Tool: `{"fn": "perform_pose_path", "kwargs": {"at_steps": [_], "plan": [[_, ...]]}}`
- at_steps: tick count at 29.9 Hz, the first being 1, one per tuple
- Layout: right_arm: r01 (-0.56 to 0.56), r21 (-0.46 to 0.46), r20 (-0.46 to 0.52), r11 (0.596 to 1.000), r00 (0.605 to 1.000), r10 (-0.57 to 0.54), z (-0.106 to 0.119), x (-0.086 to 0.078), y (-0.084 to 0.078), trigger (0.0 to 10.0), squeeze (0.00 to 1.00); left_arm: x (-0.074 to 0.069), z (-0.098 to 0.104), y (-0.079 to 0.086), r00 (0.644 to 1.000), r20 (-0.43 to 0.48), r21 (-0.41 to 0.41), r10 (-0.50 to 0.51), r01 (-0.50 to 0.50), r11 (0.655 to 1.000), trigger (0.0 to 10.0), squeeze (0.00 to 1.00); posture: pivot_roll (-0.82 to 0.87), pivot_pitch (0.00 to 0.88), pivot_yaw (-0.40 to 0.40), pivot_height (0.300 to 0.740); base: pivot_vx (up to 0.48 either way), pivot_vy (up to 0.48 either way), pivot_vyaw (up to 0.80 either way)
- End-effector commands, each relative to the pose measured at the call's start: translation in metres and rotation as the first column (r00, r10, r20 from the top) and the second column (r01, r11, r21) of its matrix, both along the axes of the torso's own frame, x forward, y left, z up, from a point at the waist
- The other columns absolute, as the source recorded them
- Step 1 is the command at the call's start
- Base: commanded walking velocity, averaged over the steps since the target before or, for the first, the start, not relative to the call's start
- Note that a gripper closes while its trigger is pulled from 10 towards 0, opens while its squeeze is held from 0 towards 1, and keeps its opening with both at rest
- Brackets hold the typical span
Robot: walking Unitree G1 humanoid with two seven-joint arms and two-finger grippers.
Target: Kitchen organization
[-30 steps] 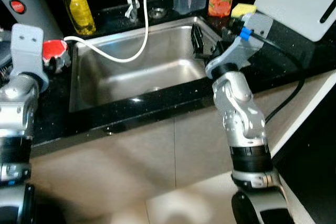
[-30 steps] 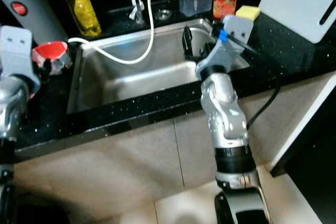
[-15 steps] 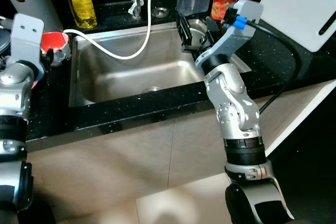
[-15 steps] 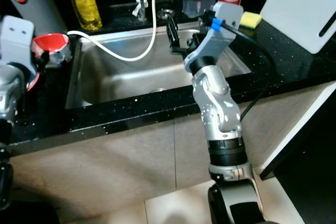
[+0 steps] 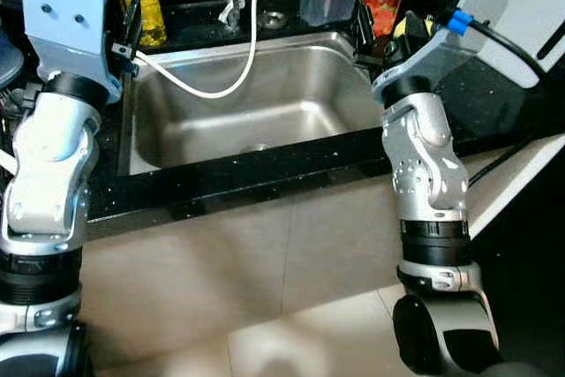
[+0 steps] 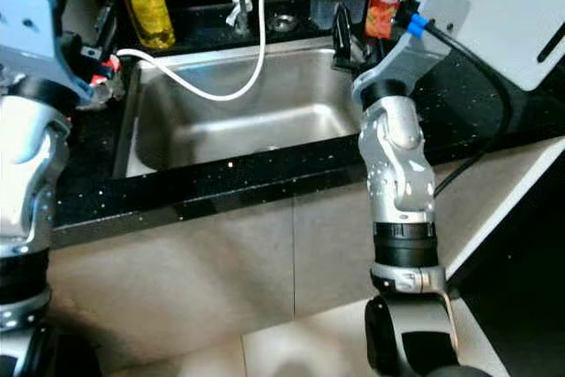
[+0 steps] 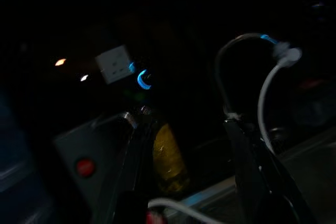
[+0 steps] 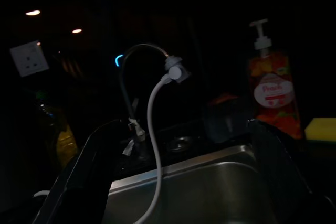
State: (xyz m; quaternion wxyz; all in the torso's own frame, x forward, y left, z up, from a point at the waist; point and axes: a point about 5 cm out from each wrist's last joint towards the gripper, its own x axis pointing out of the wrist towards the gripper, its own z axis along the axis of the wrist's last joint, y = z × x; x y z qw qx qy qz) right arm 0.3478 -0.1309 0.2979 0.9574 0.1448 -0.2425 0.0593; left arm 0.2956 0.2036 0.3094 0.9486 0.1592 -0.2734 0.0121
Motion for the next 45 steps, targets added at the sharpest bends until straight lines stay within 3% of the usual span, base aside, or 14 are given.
{"fn": "perform_pose_path", "kwargs": {"at_steps": [1,7,13,21,27,30,33,34,35,36,37,40,43,45], "plan": [[-0.017,-0.054,0.022,0.998,1.0,0.018,0.001,-0.002,0.009,10.0,0.0,-0.001,-0.008,0.002,0.999,-0.024,-0.069,0.036,-0.038,0.997,10.0,0.0,0.2,0.0,-0.007,0.74,0.0,0.0,0.0],[0.018,-0.116,0.038,0.993,0.999,-0.014,-0.001,0.0,-0.003,10.0,0.0,0.005,-0.018,0.007,0.991,-0.037,-0.108,0.127,-0.13,0.986,10.0,0.0,0.17,0.0,-0.033,0.74,0.0,0.0,0.0],[0.02,-0.109,0.05,0.994,0.999,-0.014,0.005,0.001,-0.002,10.0,0.0,-0.002,-0.024,0.008,0.988,-0.053,-0.117,0.147,-0.152,0.981,10.0,0.0,0.16,0.0,-0.013,0.74,0.0,0.0,0.0],[0.034,-0.092,0.037,0.995,0.999,-0.031,0.0,0.007,-0.001,10.0,0.0,0.003,-0.02,0.008,0.99,-0.057,-0.12,0.132,-0.138,0.983,10.0,0.0,0.19,0.0,-0.011,0.74,0.0,0.0,0.0],[0.062,-0.143,0.063,0.988,0.997,-0.054,0.004,0.009,0.0,10.0,0.0,-0.004,-0.013,0.024,0.985,-0.031,-0.075,0.17,-0.172,0.982,10.0,0.0,0.21,0.0,-0.002,0.74,0.0,0.0,0.0],[0.093,-0.147,0.048,0.985,0.995,-0.087,-0.001,0.01,-0.008,10.0,0.0,-0.006,-0.018,0.026,0.981,-0.058,-0.039,0.184,-0.186,0.982,10.0,0.0,0.22,0.0,0.0,0.74,0.0,0.0,0.0],[0.113,-0.137,0.046,0.984,0.993,-0.108,0.0,0.01,-0.012,10.0,0.0,-0.004,-0.022,0.041,0.965,-0.121,0.018,0.231,-0.23,0.973,10.0,0.0,0.21,0.0,0.008,0.74,0.0,0.0,0.0],[0.121,-0.134,0.05,0.984,0.992,-0.115,0.0,0.011,-0.013,10.0,0.0,0.001,-0.028,0.058,0.935,-0.184,0.056,0.303,-0.297,0.953,10.0,0.0,0.21,0.0,0.013,0.74,0.0,0.0,0.0],[0.121,-0.134,0.05,0.984,0.992,-0.115,0.0,0.011,-0.013,10.0,0.0,0.001,-0.028,0.058,0.935,-0.184,0.056,0.303,-0.297,0.953,10.0,0.0,0.21,0.0,0.013,0.74,0.0,0.0,0.0],[0.132,-0.132,0.054,0.982,0.991,-0.125,0.001,0.013,-0.014,10.0,0.0,0.009,-0.038,0.078,0.877,-0.293,0.101,0.382,-0.369,0.924,10.0,0.0,0.2,0.0,0.02,0.74,0.0,0.0,0.0],[0.132,-0.132,0.054,0.982,0.991,-0.125,0.001,0.013,-0.014,10.0,0.0,0.009,-0.038,0.078,0.877,-0.293,0.101,0.382,-0.369,0.924,10.0,0.0,0.2,0.0,0.02,0.74,0.0,0.0,0.0],[0.15,-0.14,0.104,0.979,0.985,-0.136,0.017,0.011,-0.02,10.0,0.0,0.038,-0.046,0.133,0.711,-0.462,0.326,0.53,-0.419,0.847,10.0,0.0,0.21,0.003,0.024,0.74,0.0,0.0,0.0],[0.162,-0.144,0.09,0.976,0.985,-0.151,0.01,0.012,-0.023,10.0,0.0,0.045,-0.049,0.15,0.66,-0.523,0.328,0.539,-0.428,0.842,10.0,0.0,0.22,0.0,0.023,0.74,0.0,0.0,0.0],[0.162,-0.144,0.09,0.976,0.985,-0.151,0.01,0.012,-0.023,10.0,0.0,0.045,-0.049,0.15,0.66,-0.523,0.328,0.539,-0.428,0.842,10.0,0.0,0.22,0.0,0.023,0.74,0.0,0.0,0.0]]}}
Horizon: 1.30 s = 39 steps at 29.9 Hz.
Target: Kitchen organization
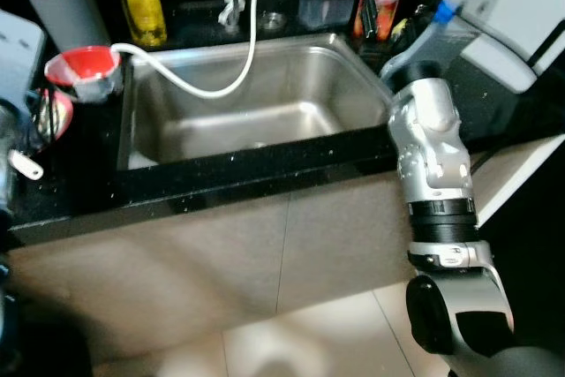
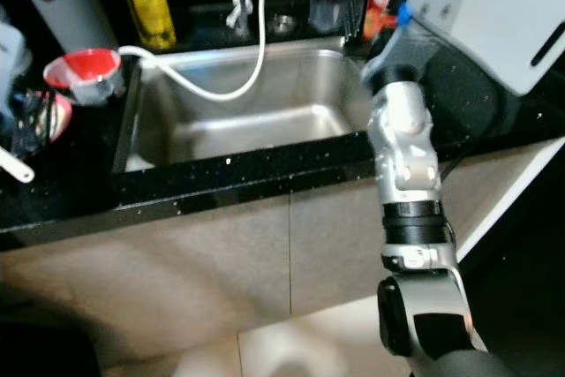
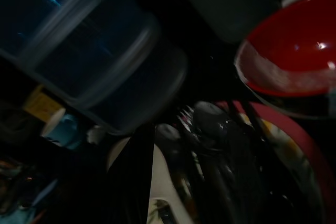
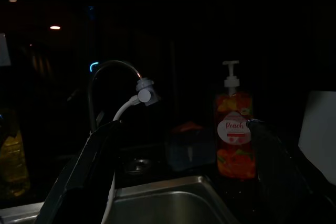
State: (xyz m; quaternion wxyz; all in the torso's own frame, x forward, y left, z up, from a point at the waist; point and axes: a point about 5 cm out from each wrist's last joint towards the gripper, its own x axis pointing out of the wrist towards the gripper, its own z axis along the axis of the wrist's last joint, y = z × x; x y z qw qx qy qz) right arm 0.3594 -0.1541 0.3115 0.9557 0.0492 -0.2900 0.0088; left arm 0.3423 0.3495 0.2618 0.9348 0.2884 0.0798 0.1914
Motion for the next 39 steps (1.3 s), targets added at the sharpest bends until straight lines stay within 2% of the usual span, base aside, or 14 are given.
{"fn": "perform_pose_path", "kwargs": {"at_steps": [1,2,5,7,9,10,11,12,20,26,27,29,34,39], "plan": [[0.011,0.023,-0.033,1.0,0.999,-0.01,-0.009,0.001,-0.003,10.0,0.0,0.004,-0.009,0.005,0.998,-0.067,-0.058,-0.019,0.016,0.998,10.0,0.0,0.22,0.0,0.021,0.74,0.0,0.0,0.0],[0.012,0.03,-0.038,0.999,0.999,-0.011,-0.009,0.0,-0.004,10.0,0.0,0.01,-0.014,0.002,0.994,-0.088,-0.153,-0.07,0.056,0.987,10.0,0.0,0.2,0.044,0.04,0.74,0.0,0.0,0.0],[0.009,0.021,-0.033,1.0,0.999,-0.009,-0.008,-0.001,-0.004,10.0,0.0,0.019,-0.012,-0.007,0.981,-0.082,-0.253,-0.174,0.149,0.956,10.0,0.0,0.18,0.065,0.06,0.74,0.0,0.0,0.0],[0.011,0.014,-0.031,1.0,0.999,-0.01,-0.008,-0.002,-0.004,10.0,0.0,0.022,-0.007,-0.01,0.976,-0.069,-0.264,-0.205,0.18,0.948,10.0,0.0,0.18,0.07,0.067,0.74,0.0,0.0,0.0],[0.018,0.029,-0.03,0.999,0.999,-0.017,-0.008,-0.005,-0.006,10.0,0.0,0.029,0.014,-0.017,0.955,-0.027,-0.241,-0.296,0.281,0.929,10.0,0.0,0.17,0.08,0.081,0.74,0.0,0.0,0.0],[0.026,0.038,-0.038,0.999,0.999,-0.024,-0.01,-0.006,-0.006,10.0,0.0,0.033,0.03,-0.024,0.932,0.008,-0.211,-0.362,0.355,0.911,10.0,0.11,0.17,0.085,0.083,0.74,0.0,0.0,0.0],[0.027,0.038,-0.04,0.999,0.999,-0.026,-0.011,-0.006,-0.006,10.0,0.0,0.033,0.033,-0.025,0.928,0.014,-0.206,-0.372,0.367,0.907,10.0,0.11,0.17,0.085,0.083,0.74,0.0,0.0,0.0],[0.031,0.043,-0.059,0.999,0.998,-0.028,-0.017,-0.008,-0.004,10.0,0.0,0.034,0.037,-0.028,0.916,0.026,-0.202,-0.401,0.398,0.895,10.0,1.0,0.17,0.099,0.098,0.74,0.0,0.0,0.0],[0.01,0.053,-0.056,0.999,0.998,-0.007,-0.014,-0.016,0.004,10.0,0.0,0.038,0.047,-0.035,0.882,-0.015,-0.157,-0.472,0.464,0.872,10.0,1.0,0.15,0.16,0.131,0.74,0.0,0.0,0.0],[0.004,0.055,-0.092,0.998,0.996,0.001,-0.019,-0.025,0.004,10.0,0.0,0.038,0.046,-0.028,0.91,-0.027,-0.151,-0.414,0.406,0.901,10.0,1.0,0.16,0.254,0.136,0.74,0.0,0.0,0.0],[0.004,0.055,-0.098,0.998,0.995,0.001,-0.019,-0.027,0.003,10.0,0.0,0.037,0.046,-0.026,0.913,-0.024,-0.154,-0.406,0.398,0.904,10.0,0.0,0.16,0.262,0.137,0.74,0.0,0.0,0.0],[0.004,0.055,-0.098,0.998,0.995,0.001,-0.019,-0.027,0.003,10.0,0.0,0.037,0.046,-0.026,0.913,-0.024,-0.154,-0.406,0.398,0.904,10.0,0.0,0.16,0.262,0.137,0.74,0.0,0.0,0.0],[0.021,0.069,-0.142,0.997,0.99,-0.011,-0.028,-0.036,0.002,10.0,0.0,0.026,0.031,-0.001,0.96,-0.108,-0.059,-0.257,0.252,0.966,10.0,0.0,0.18,0.305,0.154,0.74,0.0,0.0,0.0],[0.028,0.069,-0.165,0.997,0.986,-0.016,-0.032,-0.041,0.0,10.0,0.0,0.021,0.031,0.007,0.962,-0.123,-0.026,-0.244,0.243,0.97,10.0,0.0,0.18,0.303,0.152,0.74,0.0,0.0,0.0]]}}
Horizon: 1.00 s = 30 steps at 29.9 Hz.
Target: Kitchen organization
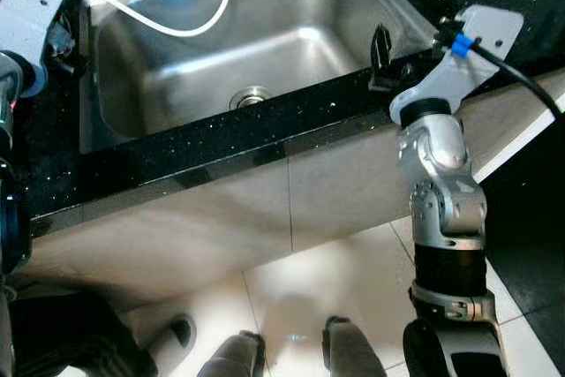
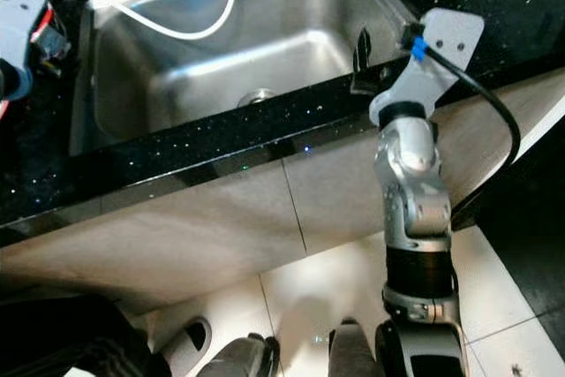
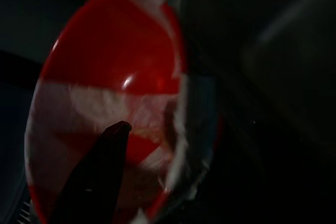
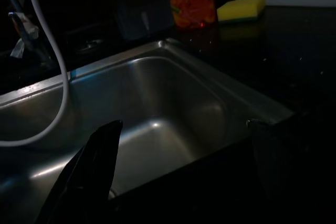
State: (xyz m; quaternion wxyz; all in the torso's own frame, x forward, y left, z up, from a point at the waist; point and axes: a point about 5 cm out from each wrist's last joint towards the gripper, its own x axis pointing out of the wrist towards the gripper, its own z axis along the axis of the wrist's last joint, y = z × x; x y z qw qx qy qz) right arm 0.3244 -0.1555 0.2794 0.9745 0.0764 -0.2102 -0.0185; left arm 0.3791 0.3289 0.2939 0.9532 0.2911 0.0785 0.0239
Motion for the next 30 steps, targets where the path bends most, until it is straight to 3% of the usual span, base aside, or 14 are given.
{"fn": "perform_pose_path", "kwargs": {"at_steps": [1,6,7,8,10,13,15,22,25,27,28,30], "plan": [[-0.006,0.006,-0.003,1.0,1.0,0.006,-0.001,-0.006,0.001,10.0,0.0,-0.016,-0.002,0.029,0.996,-0.033,0.024,0.078,-0.077,0.997,10.0,0.0,0.18,0.303,0.152,0.74,0.0,0.0,0.0],[-0.007,0.006,-0.008,1.0,1.0,0.007,-0.001,-0.007,0.001,10.0,0.0,-0.019,-0.007,0.033,0.994,-0.062,0.001,0.093,-0.093,0.996,10.0,0.0,0.17,0.295,0.149,0.74,0.0,0.0,0.0],[-0.008,0.007,-0.008,1.0,1.0,0.008,0.0,-0.007,0.002,10.0,0.0,-0.022,-0.01,0.037,0.991,-0.083,-0.009,0.11,-0.111,0.994,0.1,0.0,0.17,0.292,0.148,0.74,0.0,0.0,0.0],[-0.01,0.008,-0.008,1.0,1.0,0.01,0.0,-0.007,0.003,10.0,0.0,-0.023,-0.012,0.04,0.988,-0.089,-0.009,0.13,-0.131,0.991,0.0,0.0,0.18,0.289,0.147,0.74,0.0,0.0,0.0],[-0.011,0.009,-0.01,1.0,1.0,0.012,0.0,-0.008,0.004,10.0,0.0,-0.024,-0.012,0.042,0.985,-0.089,-0.006,0.145,-0.146,0.989,0.0,0.0,0.18,0.289,0.147,0.74,0.0,0.0,0.0],[-0.025,0.017,-0.012,1.0,1.0,0.025,-0.001,-0.007,0.008,10.0,0.0,-0.026,-0.008,0.047,0.979,-0.04,0.16,0.199,-0.191,0.968,0.0,0.0,0.18,0.271,0.145,0.74,0.0,0.0,0.0],[-0.028,0.021,-0.014,0.999,0.999,0.028,-0.002,-0.007,0.009,10.0,0.0,-0.028,-0.01,0.05,0.975,-0.034,0.227,0.221,-0.208,0.951,0.0,0.0,0.19,0.269,0.148,0.74,0.0,0.0,0.0],[-0.035,0.029,-0.013,0.999,0.999,0.035,0.001,-0.005,0.011,10.0,0.0,-0.029,-0.002,0.051,0.974,0.041,0.279,0.224,-0.226,0.933,0.0,0.0,0.19,0.267,0.144,0.74,0.0,0.0,0.0],[-0.042,0.03,-0.014,0.999,0.999,0.042,-0.002,-0.004,0.012,10.0,0.0,-0.022,0.018,0.037,0.966,0.204,0.267,0.16,-0.212,0.94,0.0,0.0,0.18,0.232,0.128,0.74,0.0,0.0,0.0],[-0.042,0.03,-0.014,0.999,0.999,0.042,-0.002,-0.004,0.012,10.0,0.0,-0.022,0.018,0.037,0.966,0.204,0.267,0.16,-0.212,0.94,0.0,0.0,0.18,0.232,0.128,0.74,0.0,0.0,0.0],[-0.049,0.033,-0.005,0.998,0.999,0.049,0.002,-0.004,0.012,10.0,0.0,-0.011,0.029,0.013,0.966,0.258,0.175,0.027,-0.074,0.982,10.0,0.0,0.17,0.222,0.125,0.74,0.0,0.0,0.0],[-0.049,0.033,-0.005,0.998,0.999,0.049,0.002,-0.004,0.012,10.0,0.0,-0.011,0.029,0.013,0.966,0.258,0.175,0.027,-0.074,0.982,10.0,0.0,0.17,0.222,0.125,0.74,0.0,0.0,0.0]]}}
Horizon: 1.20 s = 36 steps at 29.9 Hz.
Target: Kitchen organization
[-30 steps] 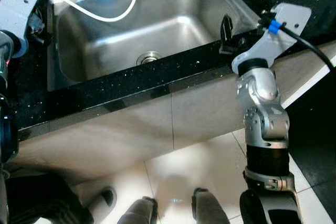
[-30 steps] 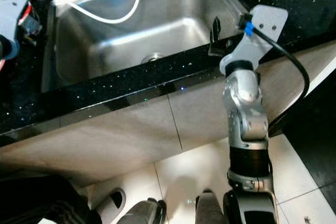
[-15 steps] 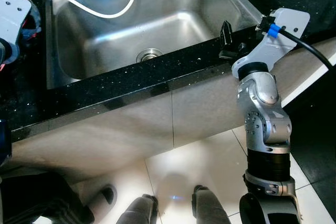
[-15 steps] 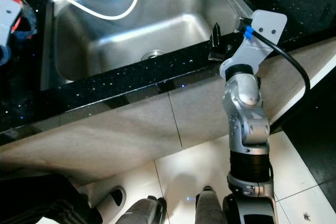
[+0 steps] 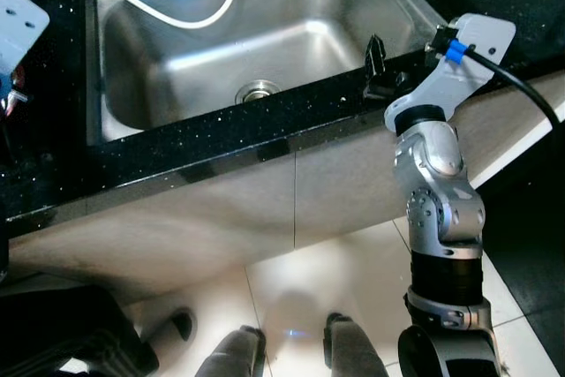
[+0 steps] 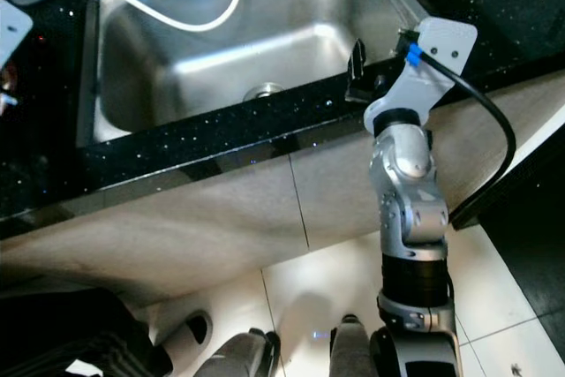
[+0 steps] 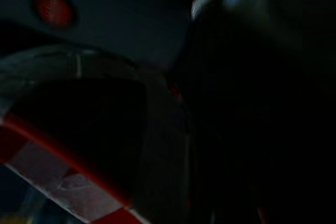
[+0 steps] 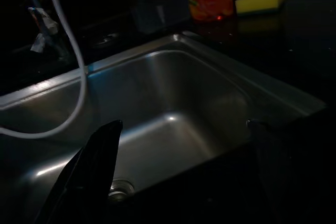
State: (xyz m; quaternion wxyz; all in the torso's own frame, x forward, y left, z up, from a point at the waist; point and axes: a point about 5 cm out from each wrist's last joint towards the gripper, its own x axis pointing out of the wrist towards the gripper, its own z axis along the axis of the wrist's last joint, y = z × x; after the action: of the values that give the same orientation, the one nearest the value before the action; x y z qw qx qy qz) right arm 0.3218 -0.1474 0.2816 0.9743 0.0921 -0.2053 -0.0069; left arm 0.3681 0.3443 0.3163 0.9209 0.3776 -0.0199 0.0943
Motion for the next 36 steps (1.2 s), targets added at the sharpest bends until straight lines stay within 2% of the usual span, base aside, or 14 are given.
{"fn": "perform_pose_path", "kwargs": {"at_steps": [1,3,5,6,7,8,11,18,20,21,24,29,30,36], "plan": [[-0.021,0.007,0.01,1.0,1.0,0.021,0.004,0.001,0.003,10.0,0.0,0.009,0.007,-0.024,0.988,0.019,-0.025,-0.153,0.153,0.988,10.0,0.0,0.17,0.221,0.118,0.74,0.0,0.0,0.0],[-0.021,0.007,0.01,1.0,1.0,0.021,0.004,0.001,0.003,10.0,0.0,0.009,0.007,-0.024,0.988,0.019,-0.025,-0.153,0.153,0.988,10.0,0.0,0.17,0.221,0.118,0.74,0.0,0.0,0.0],[-0.026,0.008,0.02,1.0,0.999,0.025,0.006,0.005,0.004,10.0,0.0,0.024,0.002,-0.077,0.912,-0.037,-0.003,-0.41,0.41,0.912,10.0,0.0,0.16,0.2,0.101,0.74,0.0,0.0,0.0],[-0.026,0.008,0.02,1.0,0.999,0.025,0.006,0.005,0.004,10.0,0.0,0.024,0.002,-0.077,0.912,-0.037,-0.003,-0.41,0.41,0.912,10.0,0.0,0.16,0.2,0.101,0.74,0.0,0.0,0.0],[-0.035,0.013,0.031,0.999,0.999,0.035,0.01,0.004,0.005,10.0,0.0,0.029,-0.002,-0.11,0.841,-0.066,-0.005,-0.538,0.539,0.843,10.0,0.0,0.15,0.183,0.097,0.74,0.0,0.0,0.0],[-0.035,0.013,0.031,0.999,0.999,0.035,0.01,0.004,0.005,10.0,0.0,0.029,-0.002,-0.11,0.841,-0.066,-0.005,-0.538,0.539,0.843,10.0,0.0,0.15,0.183,0.097,0.74,0.0,0.0,0.0],[-0.047,0.005,0.054,0.999,0.997,0.046,0.017,0.006,0.004,10.0,0.0,0.03,-0.017,-0.153,0.702,-0.151,-0.09,-0.696,0.692,0.717,10.0,0.0,0.15,0.202,0.09,0.74,0.0,0.0,0.0],[-0.043,-0.019,0.072,0.999,0.996,0.044,0.021,0.008,0.001,10.0,0.0,0.032,-0.075,-0.174,0.588,-0.246,-0.432,-0.77,0.645,0.631,10.0,0.0,0.13,0.183,0.071,0.74,0.0,0.0,0.0],[-0.053,-0.023,0.08,0.998,0.995,0.055,0.025,0.008,0.003,10.0,0.0,0.034,-0.08,-0.173,0.601,-0.241,-0.479,-0.762,0.609,0.632,10.0,0.0,0.14,0.193,0.068,0.74,0.0,0.0,0.0],[-0.068,-0.032,0.088,0.997,0.994,0.07,0.028,0.011,0.005,10.0,0.0,0.037,-0.08,-0.167,0.652,-0.221,-0.526,-0.725,0.546,0.652,10.0,1.0,0.15,0.211,0.063,0.74,0.0,0.0,0.0],[-0.071,-0.025,0.077,0.997,0.994,0.073,0.023,0.012,0.006,10.0,0.0,0.038,-0.079,-0.156,0.722,-0.161,-0.582,-0.673,0.481,0.655,10.0,1.0,0.15,0.193,0.06,0.74,0.0,0.0,0.0],[-0.079,-0.018,0.084,0.997,0.993,0.081,0.026,0.012,0.007,10.0,0.0,0.036,-0.063,-0.155,0.725,-0.043,-0.596,-0.688,0.533,0.6,10.0,1.0,0.16,0.194,0.056,0.74,0.0,0.0,0.0],[-0.083,-0.021,0.084,0.996,0.993,0.084,0.025,0.014,0.008,10.0,0.0,0.035,-0.051,-0.153,0.75,0.048,-0.567,-0.66,0.564,0.6,10.0,0.0,0.16,0.19,0.053,0.74,0.0,0.0,0.0],[-0.102,-0.025,0.09,0.995,0.991,0.104,0.023,0.012,0.012,10.0,0.0,0.024,-0.025,-0.146,0.811,0.277,-0.411,-0.516,0.585,0.699,10.0,0.0,0.15,0.172,0.046,0.74,0.0,0.0,0.0]]}}
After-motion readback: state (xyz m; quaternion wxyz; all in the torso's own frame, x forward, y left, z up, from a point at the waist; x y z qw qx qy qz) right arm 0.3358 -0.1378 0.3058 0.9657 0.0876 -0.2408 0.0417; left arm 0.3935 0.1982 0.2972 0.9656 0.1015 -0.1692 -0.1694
